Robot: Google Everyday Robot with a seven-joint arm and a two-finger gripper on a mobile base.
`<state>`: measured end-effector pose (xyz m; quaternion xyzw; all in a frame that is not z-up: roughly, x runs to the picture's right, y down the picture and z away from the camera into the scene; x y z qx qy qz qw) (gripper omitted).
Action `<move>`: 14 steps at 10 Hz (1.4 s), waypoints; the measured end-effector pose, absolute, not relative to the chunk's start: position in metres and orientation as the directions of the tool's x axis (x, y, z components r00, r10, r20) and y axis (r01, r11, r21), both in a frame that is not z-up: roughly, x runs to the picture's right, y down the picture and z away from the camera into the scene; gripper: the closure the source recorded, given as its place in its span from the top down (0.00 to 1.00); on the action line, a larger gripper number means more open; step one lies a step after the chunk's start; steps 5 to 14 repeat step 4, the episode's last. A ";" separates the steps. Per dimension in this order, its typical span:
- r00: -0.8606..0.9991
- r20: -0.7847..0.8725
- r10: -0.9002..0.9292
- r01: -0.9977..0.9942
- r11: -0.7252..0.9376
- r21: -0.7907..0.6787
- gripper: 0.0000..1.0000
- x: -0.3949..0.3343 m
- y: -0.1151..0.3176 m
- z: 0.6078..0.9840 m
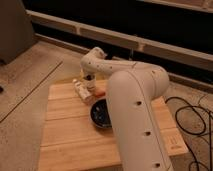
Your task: Place the eraser in the ceramic cup
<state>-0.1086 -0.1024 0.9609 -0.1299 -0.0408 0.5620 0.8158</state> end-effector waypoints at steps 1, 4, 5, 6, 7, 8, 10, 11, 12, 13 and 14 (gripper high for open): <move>0.365 -0.080 0.928 -0.906 0.334 -0.260 0.73 -0.109 -0.102 0.961; 0.359 -0.091 0.929 -0.906 0.323 -0.272 0.73 -0.111 -0.099 0.961; 0.359 -0.091 0.929 -0.906 0.323 -0.272 0.73 -0.111 -0.099 0.961; 0.359 -0.091 0.929 -0.906 0.323 -0.272 0.73 -0.111 -0.099 0.961; 0.359 -0.091 0.929 -0.906 0.323 -0.272 0.73 -0.111 -0.099 0.961; 0.359 -0.091 0.929 -0.906 0.323 -0.272 0.73 -0.111 -0.099 0.961; 0.359 -0.091 0.929 -0.906 0.323 -0.272 0.73 -0.111 -0.099 0.961; 0.359 -0.091 0.929 -0.906 0.323 -0.272 0.73 -0.111 -0.099 0.961; 0.359 -0.091 0.929 -0.906 0.323 -0.272 0.73 -0.111 -0.099 0.961; 0.359 -0.091 0.929 -0.906 0.323 -0.272 0.73 -0.111 -0.099 0.961; 0.359 -0.091 0.929 -0.906 0.323 -0.272 0.73 -0.111 -0.099 0.961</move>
